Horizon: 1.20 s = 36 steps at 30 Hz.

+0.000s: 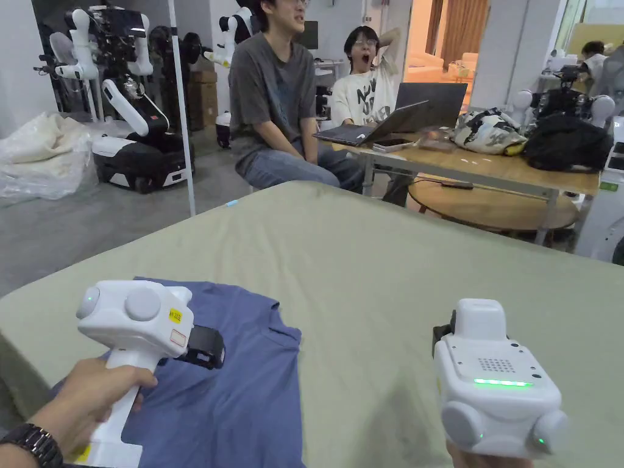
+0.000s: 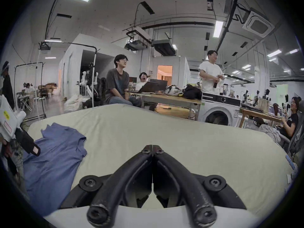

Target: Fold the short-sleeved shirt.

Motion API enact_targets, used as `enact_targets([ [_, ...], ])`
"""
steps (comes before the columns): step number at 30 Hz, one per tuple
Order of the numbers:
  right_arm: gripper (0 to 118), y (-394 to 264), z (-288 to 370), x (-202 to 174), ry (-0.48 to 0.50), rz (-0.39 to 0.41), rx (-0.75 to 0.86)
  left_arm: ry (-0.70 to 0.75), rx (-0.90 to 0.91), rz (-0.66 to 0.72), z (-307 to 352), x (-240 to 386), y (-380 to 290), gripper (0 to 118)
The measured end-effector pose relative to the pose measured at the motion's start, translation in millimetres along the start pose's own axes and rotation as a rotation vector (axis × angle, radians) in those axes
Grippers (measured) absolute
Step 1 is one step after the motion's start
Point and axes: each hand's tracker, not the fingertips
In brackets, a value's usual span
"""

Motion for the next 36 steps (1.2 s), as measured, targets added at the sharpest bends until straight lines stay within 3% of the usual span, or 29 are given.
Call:
enact_targets([
  [6, 0, -4, -2, 5, -0.004, 0.008, -0.027, -0.018, -0.19, 0.046, -74, -12, -9, 92],
  [8, 0, -5, -2, 7, -0.006, 0.006, -0.034, 0.054, -0.083, -0.097, -71, 3, -17, 90],
  [11, 0, -7, -1, 11, -0.009, 0.005, -0.038, 0.084, -0.053, -0.088, -67, 12, -24, 85],
  [14, 0, -9, -1, 13, -0.012, 0.015, -0.041, 0.061, -0.016, -0.079, -55, 13, -26, 42],
  [15, 0, -9, -1, 14, -0.015, 0.016, -0.043, 0.061, -0.003, -0.077, -53, 11, -26, 18],
  [16, 0, -10, 0, 14, -0.016, 0.014, -0.043, 0.055, 0.005, -0.07, -52, 8, -26, 3],
  [19, 0, -12, 0, 17, -0.021, 0.01, -0.052, 0.019, 0.024, -0.047, -47, 2, -28, 1],
  [28, 0, -3, 15, 39, -0.044, 0.001, -0.024, -0.102, 0.304, -0.06, 32, 26, 9, 1],
  [36, 0, 18, 36, 82, -0.11, -0.016, 0.024, -0.282, 0.502, -0.154, 123, 121, 60, 1],
])
